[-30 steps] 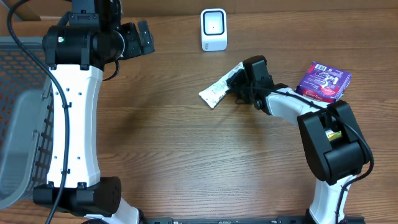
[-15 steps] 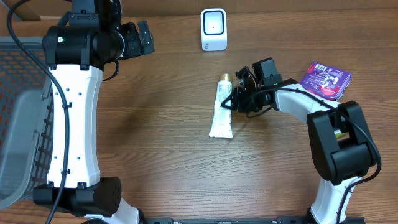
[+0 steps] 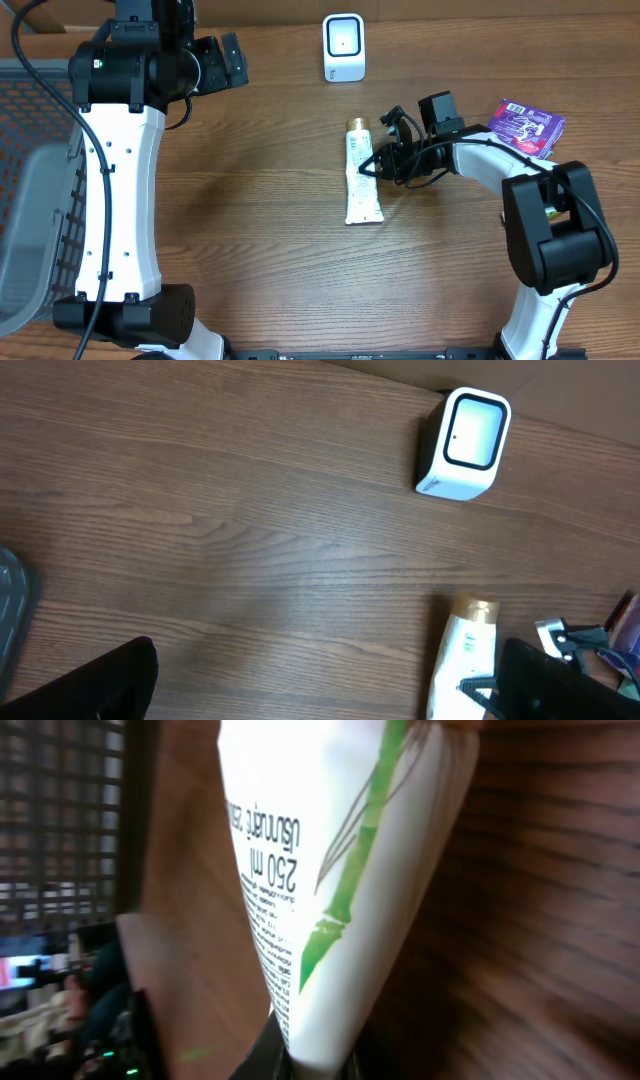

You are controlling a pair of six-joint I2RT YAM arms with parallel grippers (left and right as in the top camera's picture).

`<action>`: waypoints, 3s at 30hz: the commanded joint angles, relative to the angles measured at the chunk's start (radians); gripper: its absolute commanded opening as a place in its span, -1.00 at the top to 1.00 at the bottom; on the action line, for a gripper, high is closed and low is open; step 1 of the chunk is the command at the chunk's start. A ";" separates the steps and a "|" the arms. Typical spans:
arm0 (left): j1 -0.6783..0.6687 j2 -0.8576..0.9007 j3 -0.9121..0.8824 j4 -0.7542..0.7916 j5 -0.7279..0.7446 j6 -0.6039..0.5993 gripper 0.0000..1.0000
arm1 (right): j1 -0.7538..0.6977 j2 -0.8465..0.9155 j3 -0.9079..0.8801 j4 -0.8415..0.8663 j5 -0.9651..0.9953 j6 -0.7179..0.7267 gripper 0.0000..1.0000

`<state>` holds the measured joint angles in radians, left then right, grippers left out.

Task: Scan the item barcode

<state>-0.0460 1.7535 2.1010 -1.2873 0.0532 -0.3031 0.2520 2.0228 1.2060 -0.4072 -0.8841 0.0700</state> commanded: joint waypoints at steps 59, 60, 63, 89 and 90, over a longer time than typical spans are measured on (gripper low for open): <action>-0.008 0.001 0.008 0.002 0.007 0.019 -0.99 | 0.376 -0.124 0.505 0.251 1.648 -0.707 0.93; -0.008 0.001 0.008 0.002 0.007 0.019 -0.99 | 0.365 -0.082 0.505 0.287 1.652 -0.814 0.93; -0.008 0.001 0.008 0.002 0.007 0.019 -0.99 | 0.332 0.019 0.505 0.388 1.656 -1.042 0.93; -0.008 0.001 0.008 0.002 0.007 0.019 -1.00 | 0.244 0.332 0.504 0.806 1.516 -1.249 0.93; -0.008 0.001 0.008 0.002 0.007 0.019 -0.99 | 0.243 0.332 0.504 0.806 1.517 -1.249 0.93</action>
<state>-0.0460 1.7535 2.1010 -1.2873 0.0532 -0.3031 0.4927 2.3676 1.6802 0.3767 0.6327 -1.1805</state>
